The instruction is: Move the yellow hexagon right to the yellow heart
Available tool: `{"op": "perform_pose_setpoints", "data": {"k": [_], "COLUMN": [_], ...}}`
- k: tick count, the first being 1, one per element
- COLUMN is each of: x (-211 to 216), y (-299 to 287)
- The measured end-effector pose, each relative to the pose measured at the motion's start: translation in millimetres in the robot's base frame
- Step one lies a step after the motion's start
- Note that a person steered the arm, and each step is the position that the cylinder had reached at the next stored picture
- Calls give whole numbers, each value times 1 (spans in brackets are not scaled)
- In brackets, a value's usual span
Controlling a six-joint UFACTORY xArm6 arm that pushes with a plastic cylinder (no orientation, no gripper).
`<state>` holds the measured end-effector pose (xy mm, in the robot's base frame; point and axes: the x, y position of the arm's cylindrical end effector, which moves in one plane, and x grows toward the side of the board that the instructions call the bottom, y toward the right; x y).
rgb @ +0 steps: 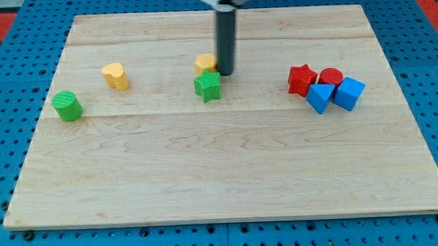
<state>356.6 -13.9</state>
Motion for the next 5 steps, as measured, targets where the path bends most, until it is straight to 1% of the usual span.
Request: {"op": "perform_pose_setpoints", "data": {"k": [1, 2, 3, 4, 5], "x": [-1, -22, -29, -14, -9], "y": [-16, 17, -21, -62, -63]}}
